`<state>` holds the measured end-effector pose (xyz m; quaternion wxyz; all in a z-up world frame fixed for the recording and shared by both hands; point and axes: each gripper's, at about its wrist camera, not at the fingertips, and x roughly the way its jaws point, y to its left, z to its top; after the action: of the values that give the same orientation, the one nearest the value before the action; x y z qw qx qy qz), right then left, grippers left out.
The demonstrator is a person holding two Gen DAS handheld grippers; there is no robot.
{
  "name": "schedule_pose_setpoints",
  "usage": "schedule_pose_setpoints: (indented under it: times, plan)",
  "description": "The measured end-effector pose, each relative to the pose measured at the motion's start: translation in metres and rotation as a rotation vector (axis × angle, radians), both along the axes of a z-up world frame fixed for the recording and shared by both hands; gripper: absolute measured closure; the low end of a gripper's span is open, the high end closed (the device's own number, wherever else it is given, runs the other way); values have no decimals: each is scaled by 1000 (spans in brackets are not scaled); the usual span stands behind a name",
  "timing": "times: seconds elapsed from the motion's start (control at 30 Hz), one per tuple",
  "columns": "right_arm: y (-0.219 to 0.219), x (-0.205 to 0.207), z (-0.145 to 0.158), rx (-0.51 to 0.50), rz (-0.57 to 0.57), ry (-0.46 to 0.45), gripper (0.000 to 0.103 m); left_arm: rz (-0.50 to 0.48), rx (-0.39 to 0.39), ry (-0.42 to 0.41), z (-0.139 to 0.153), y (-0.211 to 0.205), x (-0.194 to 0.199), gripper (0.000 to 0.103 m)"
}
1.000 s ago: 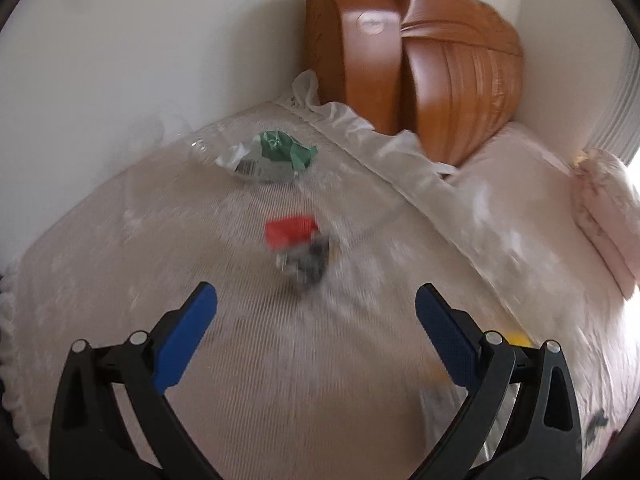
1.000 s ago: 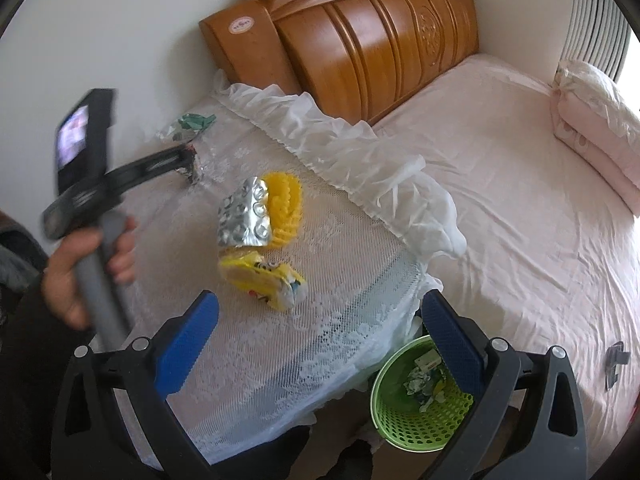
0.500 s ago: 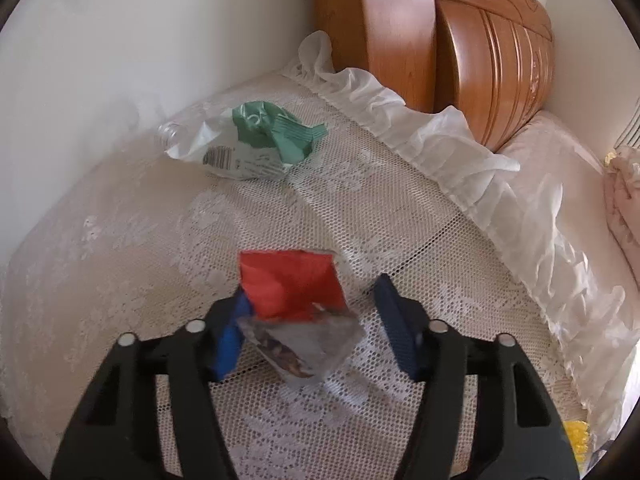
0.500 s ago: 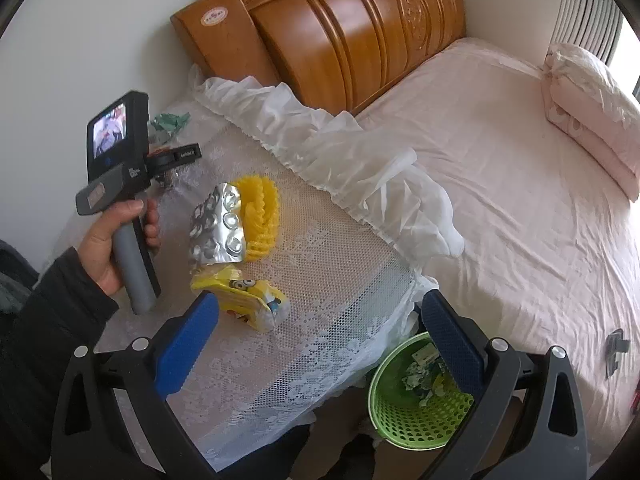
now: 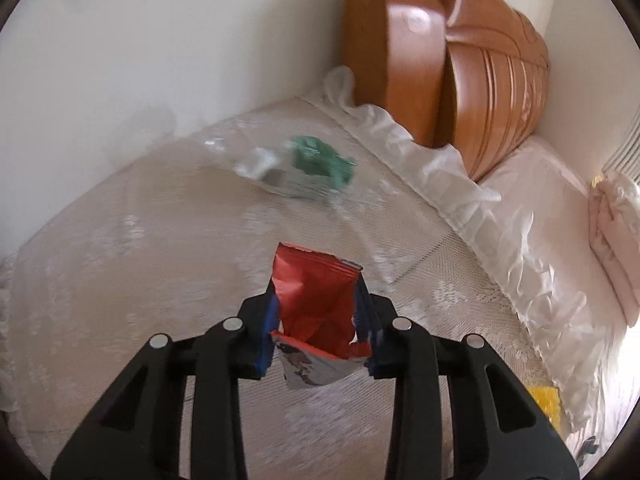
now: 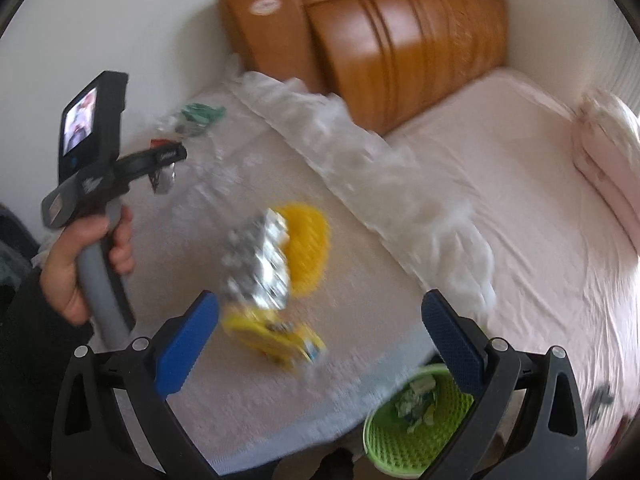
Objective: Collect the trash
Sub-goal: 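Grasp the green-and-white plastic bag with the right tool while the left tool lifts the red wrapper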
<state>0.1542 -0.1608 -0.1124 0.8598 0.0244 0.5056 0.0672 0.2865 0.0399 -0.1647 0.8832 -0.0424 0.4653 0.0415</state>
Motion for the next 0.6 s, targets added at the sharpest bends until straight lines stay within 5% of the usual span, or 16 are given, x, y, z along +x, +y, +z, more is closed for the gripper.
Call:
schedule_pose_setpoints:
  times: [0.3,0.6]
  plan:
    - [123,113,-10,-188,430,-70,2,123,-13,30,20,91,-57,70]
    - [224,220,-50,-360,650,-117,2,153,-11,33,28,143,-87,70]
